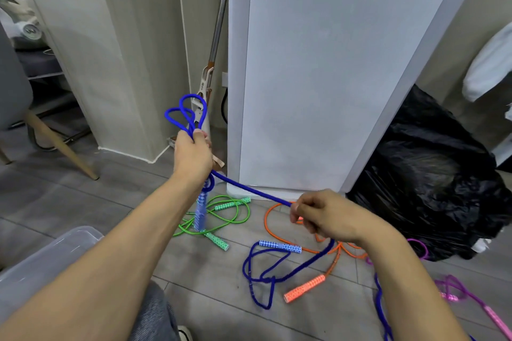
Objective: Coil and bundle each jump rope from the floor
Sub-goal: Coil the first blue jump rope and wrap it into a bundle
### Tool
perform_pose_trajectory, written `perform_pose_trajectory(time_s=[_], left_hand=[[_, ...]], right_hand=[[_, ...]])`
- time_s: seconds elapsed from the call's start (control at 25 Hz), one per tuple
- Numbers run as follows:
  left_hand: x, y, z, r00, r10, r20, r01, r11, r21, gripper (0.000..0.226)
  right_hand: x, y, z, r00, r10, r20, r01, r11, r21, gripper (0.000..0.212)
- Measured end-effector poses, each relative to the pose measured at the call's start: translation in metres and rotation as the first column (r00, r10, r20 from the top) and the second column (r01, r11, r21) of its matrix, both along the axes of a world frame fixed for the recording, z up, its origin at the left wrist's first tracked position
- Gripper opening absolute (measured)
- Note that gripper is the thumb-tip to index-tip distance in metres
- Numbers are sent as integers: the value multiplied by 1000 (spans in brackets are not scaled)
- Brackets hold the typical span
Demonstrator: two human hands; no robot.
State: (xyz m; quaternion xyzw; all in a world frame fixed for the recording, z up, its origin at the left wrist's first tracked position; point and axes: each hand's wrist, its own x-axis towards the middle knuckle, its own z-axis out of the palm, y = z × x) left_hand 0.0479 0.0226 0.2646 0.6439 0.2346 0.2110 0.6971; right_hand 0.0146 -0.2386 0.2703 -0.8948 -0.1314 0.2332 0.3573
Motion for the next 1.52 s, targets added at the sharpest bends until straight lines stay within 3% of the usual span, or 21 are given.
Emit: perform_pose_trajectory(time_s=[0.12, 0.24, 0.36, 0.44, 0.72, 0.88, 1.04, 1.24, 1.4, 1.52], left_hand=[[-6, -6, 6, 999, -49, -7, 49, 958, 282, 24], [-13, -22, 4, 966, -253, -55, 252, 875, 414, 22], [-23, -39, 1, 865, -493, -94, 495, 808, 320, 16], [-29, -49, 3, 816, -572, -91, 568, 760, 317, 15], [-41, -71, 6, 716, -679, -159, 674, 616, 407, 18], [-37, -67, 3, 659, -724, -205, 745, 590, 310, 16], [-38, -62, 5, 582, -785, -212, 810, 538, 234, 14], [-41, -61, 6, 621, -762, -184, 781, 583, 224, 7], [-36, -59, 6, 734, -601, -316, 669, 563, 485, 14], [-25, -47, -2, 844, -480, -241, 530, 676, 511, 16]], right_hand=[[5, -10, 4, 938, -157, 308, 190, 978, -81, 23], [-2, 6, 8, 849, -227, 477, 219, 973, 73, 19], [-6, 24, 8, 875, -215, 434, 141, 970, 197, 17], [-7, 29, 7, 899, -218, 380, 136, 964, 229, 18], [-7, 33, 6, 901, -288, 325, 173, 924, 340, 22], [-6, 32, 3, 847, -353, 397, 272, 930, 246, 26], [-4, 29, 3, 865, -366, 343, 271, 917, 294, 22], [-3, 28, 3, 902, -284, 326, 196, 941, 277, 15], [1, 18, 5, 889, -318, 329, 252, 941, 227, 24], [5, 7, 1, 940, -269, 210, 233, 956, 181, 29]])
